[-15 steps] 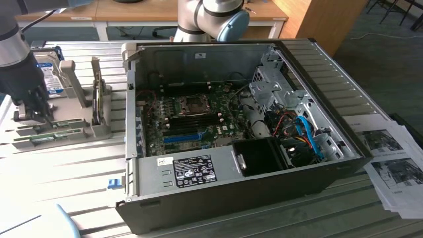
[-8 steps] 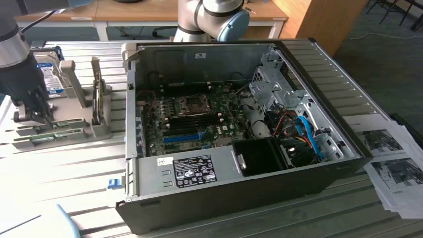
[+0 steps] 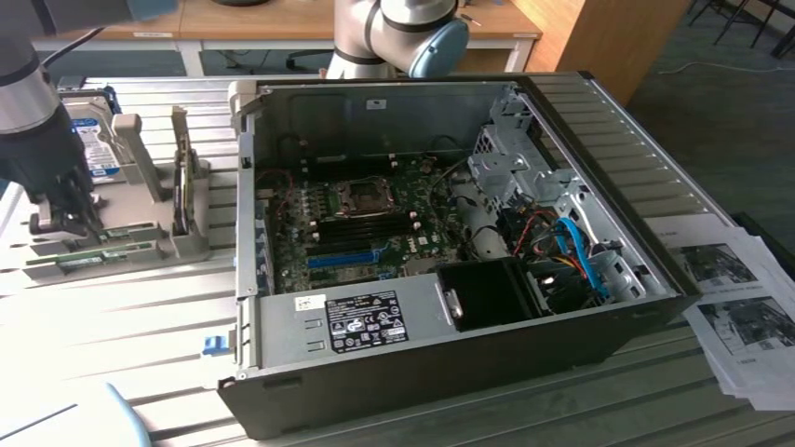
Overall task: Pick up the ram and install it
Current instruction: 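Pick up the ram and move it above insertion slot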
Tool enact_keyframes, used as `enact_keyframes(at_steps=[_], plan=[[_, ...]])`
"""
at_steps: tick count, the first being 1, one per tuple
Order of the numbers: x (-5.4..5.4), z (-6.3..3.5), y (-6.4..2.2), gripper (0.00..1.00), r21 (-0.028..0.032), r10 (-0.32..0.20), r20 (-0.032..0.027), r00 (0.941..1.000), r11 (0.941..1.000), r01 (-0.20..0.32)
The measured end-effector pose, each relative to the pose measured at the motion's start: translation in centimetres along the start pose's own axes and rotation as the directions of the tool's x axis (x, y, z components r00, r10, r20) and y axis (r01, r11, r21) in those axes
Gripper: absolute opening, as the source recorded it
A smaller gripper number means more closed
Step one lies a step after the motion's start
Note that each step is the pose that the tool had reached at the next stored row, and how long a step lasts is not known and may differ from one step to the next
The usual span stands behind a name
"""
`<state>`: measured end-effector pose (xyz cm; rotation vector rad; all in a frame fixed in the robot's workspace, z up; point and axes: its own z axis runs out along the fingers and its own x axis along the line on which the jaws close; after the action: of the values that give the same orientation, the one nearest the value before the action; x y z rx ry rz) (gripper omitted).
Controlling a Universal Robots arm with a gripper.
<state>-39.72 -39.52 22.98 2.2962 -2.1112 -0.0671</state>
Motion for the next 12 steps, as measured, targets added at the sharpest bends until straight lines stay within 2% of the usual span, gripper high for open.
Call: enact_keyframes(at_steps=[12], plan=[[0.09,0.95,-0.03,0.29,0.0001,0.000,0.0000,1.0000,1.0000,0.000]])
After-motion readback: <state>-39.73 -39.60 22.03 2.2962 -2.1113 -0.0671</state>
